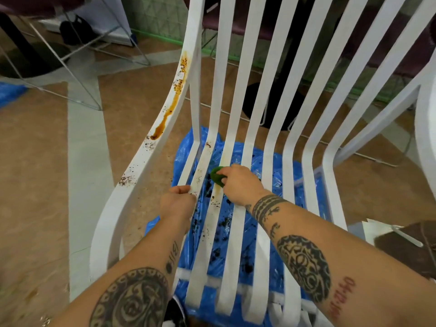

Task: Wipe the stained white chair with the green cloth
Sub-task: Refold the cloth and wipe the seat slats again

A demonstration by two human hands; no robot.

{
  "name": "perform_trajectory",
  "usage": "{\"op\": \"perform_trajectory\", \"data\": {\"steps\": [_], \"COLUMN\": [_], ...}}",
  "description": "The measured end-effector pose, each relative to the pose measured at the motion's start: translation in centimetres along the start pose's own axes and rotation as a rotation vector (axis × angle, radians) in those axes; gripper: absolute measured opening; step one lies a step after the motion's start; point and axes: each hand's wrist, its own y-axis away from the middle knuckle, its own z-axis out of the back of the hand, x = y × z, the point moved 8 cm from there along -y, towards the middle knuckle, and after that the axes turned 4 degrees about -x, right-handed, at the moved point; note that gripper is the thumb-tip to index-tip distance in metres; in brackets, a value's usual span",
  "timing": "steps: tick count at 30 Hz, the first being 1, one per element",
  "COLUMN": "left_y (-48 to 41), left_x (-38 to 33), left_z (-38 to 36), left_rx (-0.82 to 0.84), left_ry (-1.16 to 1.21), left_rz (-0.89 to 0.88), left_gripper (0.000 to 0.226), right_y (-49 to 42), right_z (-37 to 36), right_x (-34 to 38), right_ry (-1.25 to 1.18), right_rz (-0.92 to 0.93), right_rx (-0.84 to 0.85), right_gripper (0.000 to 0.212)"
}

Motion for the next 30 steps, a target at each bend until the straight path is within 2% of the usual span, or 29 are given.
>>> {"op": "perform_trajectory", "data": {"steps": [4, 9, 11, 18, 22, 24, 27, 30], "left_y": [0.2, 0.1, 0.4, 0.7, 0.3, 0.2, 0.4, 0.7], "left_x": [0.2, -0.1, -0.1, 0.1, 0.3, 0.4, 0.3, 0.5], "left_z": [0.1, -0.1, 0.0, 0.0, -0.1, 0.0, -0.1, -0.1], "left_rx": [0.011, 0.02, 0.013, 0.006, -0.003, -0.007, 0.011, 0.036], "left_ry": [-0.006, 0.011, 0.019, 0.035, 0.067, 0.07, 0.065, 0.067], "left_rz": [0.03, 0.004, 0.009, 0.018, 0.032, 0.02, 0.001, 0.023], "left_gripper": [0.031, 0.029, 0.03, 0.031, 0.032, 0.033, 0.036, 0.037], "right_y": [0.5, 1.1, 2.0, 3.7, 3.1, 4.0, 5.6, 6.4], "right_z": [0.7, 0.1, -1.1, -0.2, 0.5, -1.0, -1.9, -1.7], "right_x": [0.7, 0.3, 0.3, 0.9, 1.3, 1.4, 1.3, 1.7], "right_ry": [-0.011, -0.017, 0.021, 0.099, 0.118, 0.075, 0.065, 0.035], "right_rz": [0.014, -0.016, 0.015, 0.122, 0.054, 0.046, 0.063, 0.087], "right_rx": [0.168, -0.029, -0.039, 0.162, -0.013, -0.043, 0.004, 0.145], "right_gripper": [0.039, 0.042, 0.042, 0.042, 0.045, 0.045, 0.043, 0.04]}}
